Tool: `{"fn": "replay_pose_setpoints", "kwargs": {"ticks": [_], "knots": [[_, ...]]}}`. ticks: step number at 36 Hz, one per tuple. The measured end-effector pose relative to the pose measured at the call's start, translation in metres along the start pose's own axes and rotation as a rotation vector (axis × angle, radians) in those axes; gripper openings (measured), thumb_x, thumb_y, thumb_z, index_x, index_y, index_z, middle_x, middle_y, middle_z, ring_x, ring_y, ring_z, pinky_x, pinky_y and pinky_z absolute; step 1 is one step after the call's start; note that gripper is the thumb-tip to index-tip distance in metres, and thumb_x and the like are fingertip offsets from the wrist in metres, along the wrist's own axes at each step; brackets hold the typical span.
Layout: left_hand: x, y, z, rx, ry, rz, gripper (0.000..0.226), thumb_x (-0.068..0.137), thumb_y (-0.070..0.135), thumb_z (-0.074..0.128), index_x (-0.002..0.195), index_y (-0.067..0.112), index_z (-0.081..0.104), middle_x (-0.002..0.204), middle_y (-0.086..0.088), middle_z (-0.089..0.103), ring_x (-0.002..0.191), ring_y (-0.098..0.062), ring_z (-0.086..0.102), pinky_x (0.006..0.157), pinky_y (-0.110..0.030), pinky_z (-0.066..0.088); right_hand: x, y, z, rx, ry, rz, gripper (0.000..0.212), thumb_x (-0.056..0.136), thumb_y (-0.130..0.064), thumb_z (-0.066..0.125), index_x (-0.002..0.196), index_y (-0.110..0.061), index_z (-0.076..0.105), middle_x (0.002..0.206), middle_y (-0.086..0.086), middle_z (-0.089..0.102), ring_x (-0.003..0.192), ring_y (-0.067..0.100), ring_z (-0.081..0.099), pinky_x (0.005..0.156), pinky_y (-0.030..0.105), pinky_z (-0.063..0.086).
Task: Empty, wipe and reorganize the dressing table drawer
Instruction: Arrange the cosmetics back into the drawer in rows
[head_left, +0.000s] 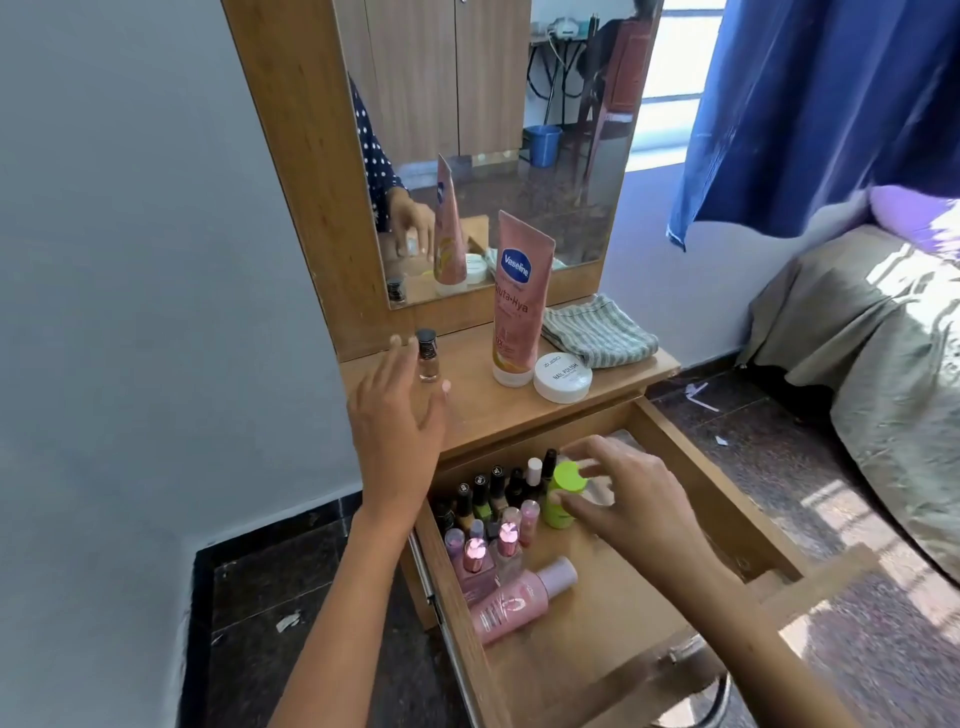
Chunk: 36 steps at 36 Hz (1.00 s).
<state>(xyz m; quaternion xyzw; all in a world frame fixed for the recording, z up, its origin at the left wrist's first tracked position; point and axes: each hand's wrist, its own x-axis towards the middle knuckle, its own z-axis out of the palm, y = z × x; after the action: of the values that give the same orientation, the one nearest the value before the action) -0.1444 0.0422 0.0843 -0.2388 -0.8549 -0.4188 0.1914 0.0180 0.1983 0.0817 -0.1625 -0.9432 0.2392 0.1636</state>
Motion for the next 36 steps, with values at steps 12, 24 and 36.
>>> {"fn": "replay_pose_setpoints", "kwargs": {"ticks": [12,24,36], "knots": [[0.042,0.003,0.008,0.016,-0.058,0.007,0.030,0.090,0.023,0.063,0.119,0.016,0.062,0.122,0.000,0.058,0.112,-0.014,0.053,0.089,-0.019,0.034,0.015,-0.015,0.022,0.249,0.044,-0.162,0.025,0.081,-0.040,0.069,0.104,-0.029,0.066,0.098,-0.019,0.066,0.093,-0.003,0.062,0.079,0.027,0.054],[0.018,0.029,-0.009,-0.131,-0.053,0.128,0.021,0.078,0.022,0.073,0.084,0.023,0.053,0.087,0.013,0.057,0.086,-0.009,0.056,0.083,-0.047,0.047,0.028,-0.016,0.008,0.615,0.062,-0.064,0.027,0.076,-0.020,0.080,0.101,-0.018,0.069,0.097,-0.008,0.073,0.090,0.004,0.069,0.074,0.028,0.058],[-0.038,0.058,-0.012,-0.298,-0.273,0.136,0.027,0.072,0.051,0.071,0.088,0.033,0.057,0.087,0.020,0.061,0.096,-0.002,0.055,0.097,-0.023,0.032,0.019,-0.012,-0.005,0.247,0.066,-0.144,0.022,0.069,-0.039,0.072,0.084,-0.024,0.067,0.074,-0.012,0.068,0.071,0.002,0.064,0.062,0.029,0.053]]}}
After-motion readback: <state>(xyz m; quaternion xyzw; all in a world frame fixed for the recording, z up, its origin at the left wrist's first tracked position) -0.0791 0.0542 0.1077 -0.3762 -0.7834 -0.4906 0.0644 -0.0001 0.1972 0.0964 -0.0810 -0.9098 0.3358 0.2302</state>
